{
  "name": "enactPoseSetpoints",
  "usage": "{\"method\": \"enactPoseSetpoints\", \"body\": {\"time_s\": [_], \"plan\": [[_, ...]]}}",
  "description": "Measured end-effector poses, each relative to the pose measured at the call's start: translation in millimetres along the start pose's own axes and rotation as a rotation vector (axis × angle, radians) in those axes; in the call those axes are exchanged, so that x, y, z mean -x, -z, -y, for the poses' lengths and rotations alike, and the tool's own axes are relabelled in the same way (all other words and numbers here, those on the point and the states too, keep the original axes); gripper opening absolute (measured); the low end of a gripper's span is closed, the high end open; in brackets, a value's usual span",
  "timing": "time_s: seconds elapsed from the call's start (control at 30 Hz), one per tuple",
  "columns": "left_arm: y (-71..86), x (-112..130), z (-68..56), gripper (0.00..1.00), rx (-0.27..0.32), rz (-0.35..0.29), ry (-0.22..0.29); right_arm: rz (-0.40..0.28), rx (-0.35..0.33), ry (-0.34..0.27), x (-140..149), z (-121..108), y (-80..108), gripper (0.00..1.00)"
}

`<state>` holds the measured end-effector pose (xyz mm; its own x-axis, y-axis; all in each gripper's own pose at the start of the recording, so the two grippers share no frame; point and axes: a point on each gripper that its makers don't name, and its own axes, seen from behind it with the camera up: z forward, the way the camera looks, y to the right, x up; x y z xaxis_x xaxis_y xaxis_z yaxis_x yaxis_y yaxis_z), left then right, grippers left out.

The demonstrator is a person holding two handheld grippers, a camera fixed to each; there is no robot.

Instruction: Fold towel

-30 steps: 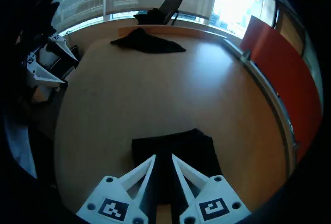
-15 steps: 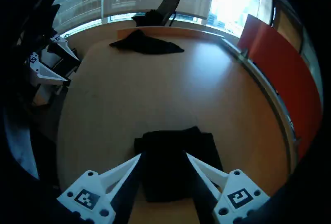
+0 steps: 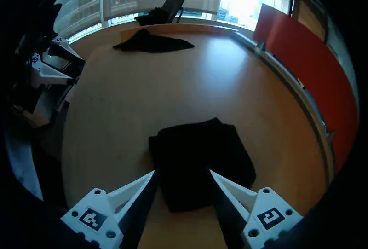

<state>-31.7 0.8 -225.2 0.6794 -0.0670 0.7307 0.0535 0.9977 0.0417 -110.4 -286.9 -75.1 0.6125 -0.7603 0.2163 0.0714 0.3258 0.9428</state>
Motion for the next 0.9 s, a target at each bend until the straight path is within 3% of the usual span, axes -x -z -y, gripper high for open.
{"method": "enactPoseSetpoints", "body": {"time_s": [0.4,0.9], "plan": [[0.0,0,-0.5,0.89,0.006,0.001,-0.004,0.034,0.045,-0.1,40,2,5.6,0.73],[1.1,1,-0.2,0.9,0.006,0.003,-0.007,0.076,0.104,-0.185,75,5,-8.6,0.73]]}}
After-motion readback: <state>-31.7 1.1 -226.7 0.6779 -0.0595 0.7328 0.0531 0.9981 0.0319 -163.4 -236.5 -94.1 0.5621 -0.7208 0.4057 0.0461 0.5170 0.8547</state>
